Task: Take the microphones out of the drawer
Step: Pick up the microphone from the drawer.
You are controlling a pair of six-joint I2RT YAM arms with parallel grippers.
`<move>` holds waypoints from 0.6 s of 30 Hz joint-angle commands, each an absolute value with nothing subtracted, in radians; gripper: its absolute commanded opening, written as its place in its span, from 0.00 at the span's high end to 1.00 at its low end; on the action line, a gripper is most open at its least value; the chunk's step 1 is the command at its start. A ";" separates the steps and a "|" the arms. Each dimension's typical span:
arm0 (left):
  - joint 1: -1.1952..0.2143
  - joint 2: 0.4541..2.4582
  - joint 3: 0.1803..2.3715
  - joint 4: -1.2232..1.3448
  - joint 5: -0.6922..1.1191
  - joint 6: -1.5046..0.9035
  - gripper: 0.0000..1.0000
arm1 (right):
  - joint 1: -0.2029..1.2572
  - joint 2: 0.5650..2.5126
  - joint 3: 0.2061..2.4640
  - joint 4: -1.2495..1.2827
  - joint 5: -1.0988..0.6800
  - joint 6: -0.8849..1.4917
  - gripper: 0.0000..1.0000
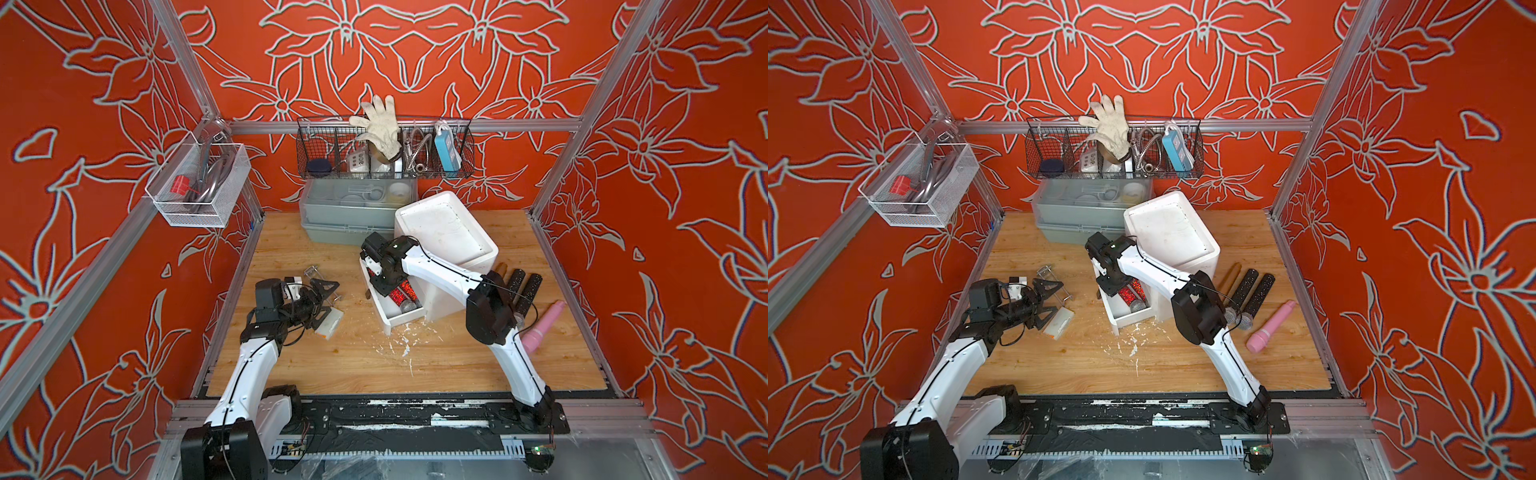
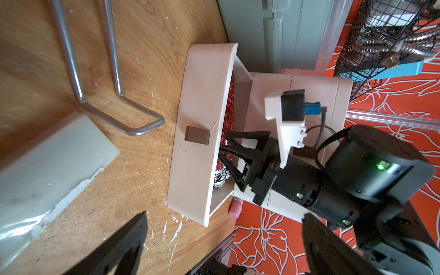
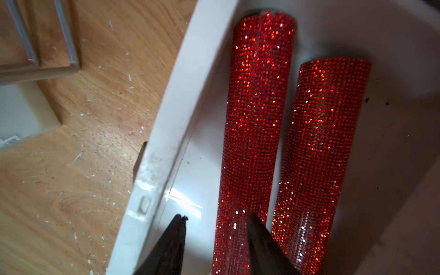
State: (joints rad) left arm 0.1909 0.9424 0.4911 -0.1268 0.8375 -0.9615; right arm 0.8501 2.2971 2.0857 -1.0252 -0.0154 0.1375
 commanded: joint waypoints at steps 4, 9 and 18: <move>0.196 0.940 0.500 -0.118 0.867 -0.953 0.00 | 0.844 2.364 2.118 -1.055 0.022 0.119 0.54; 0.196 0.946 0.499 -0.111 0.867 -0.957 0.00 | 0.844 2.405 2.121 -1.055 0.019 0.116 0.53; 0.196 0.952 0.502 -0.107 0.868 -0.956 0.00 | 0.839 2.439 2.117 -1.051 0.011 0.124 0.61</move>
